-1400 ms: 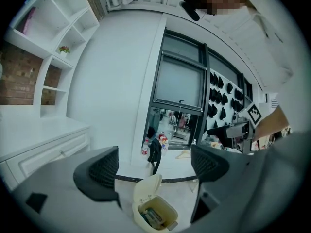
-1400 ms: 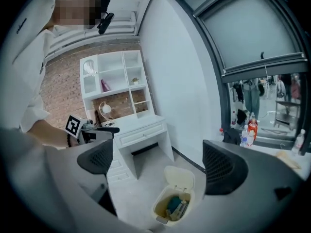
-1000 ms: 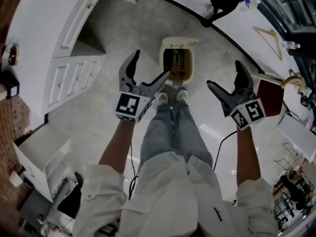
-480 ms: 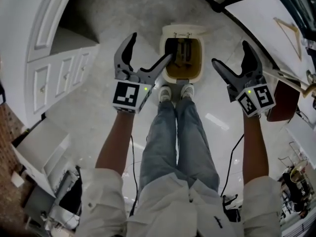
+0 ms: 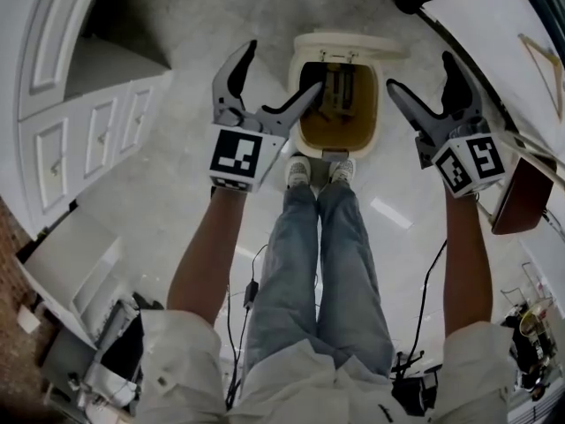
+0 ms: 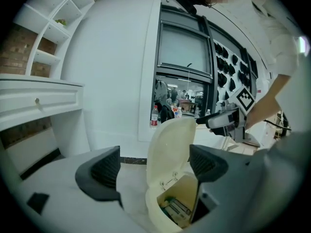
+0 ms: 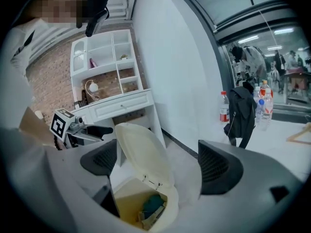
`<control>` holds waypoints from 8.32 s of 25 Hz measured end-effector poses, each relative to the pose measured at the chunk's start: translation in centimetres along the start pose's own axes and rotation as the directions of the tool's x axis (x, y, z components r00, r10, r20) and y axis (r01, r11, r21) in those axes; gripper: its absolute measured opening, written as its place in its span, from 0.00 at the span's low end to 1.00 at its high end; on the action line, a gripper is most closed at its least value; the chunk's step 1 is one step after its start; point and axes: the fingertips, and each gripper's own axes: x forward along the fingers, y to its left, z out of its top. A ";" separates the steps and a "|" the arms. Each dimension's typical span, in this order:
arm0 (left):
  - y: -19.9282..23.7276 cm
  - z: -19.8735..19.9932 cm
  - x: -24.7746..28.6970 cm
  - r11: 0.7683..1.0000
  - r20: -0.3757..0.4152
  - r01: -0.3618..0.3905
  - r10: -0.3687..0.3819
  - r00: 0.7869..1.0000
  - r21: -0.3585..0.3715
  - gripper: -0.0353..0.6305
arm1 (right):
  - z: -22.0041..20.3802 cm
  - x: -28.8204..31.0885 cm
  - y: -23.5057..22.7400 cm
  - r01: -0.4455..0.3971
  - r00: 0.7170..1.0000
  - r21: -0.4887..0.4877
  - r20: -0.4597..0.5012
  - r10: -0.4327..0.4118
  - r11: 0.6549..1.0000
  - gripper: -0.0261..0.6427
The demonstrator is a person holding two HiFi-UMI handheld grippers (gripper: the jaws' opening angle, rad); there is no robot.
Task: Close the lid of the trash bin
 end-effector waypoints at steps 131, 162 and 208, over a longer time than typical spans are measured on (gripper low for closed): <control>-6.1 -9.8 -1.9 0.817 -0.241 0.321 -0.229 0.943 0.479 0.23 | -11.8 -0.5 4.9 -0.122 0.961 -0.393 -0.276 0.010 0.911 0.26; -7.9 -15.2 -2.9 0.650 -0.449 0.532 -0.311 0.838 0.543 0.33 | -17.0 -1.5 6.3 -0.343 0.880 -0.557 -0.471 0.052 0.757 0.43; -9.3 -21.8 -3.8 0.486 -0.677 0.755 -0.374 0.634 0.440 0.42 | -24.3 -2.7 8.3 -0.575 0.684 -0.377 -0.709 0.173 0.726 0.68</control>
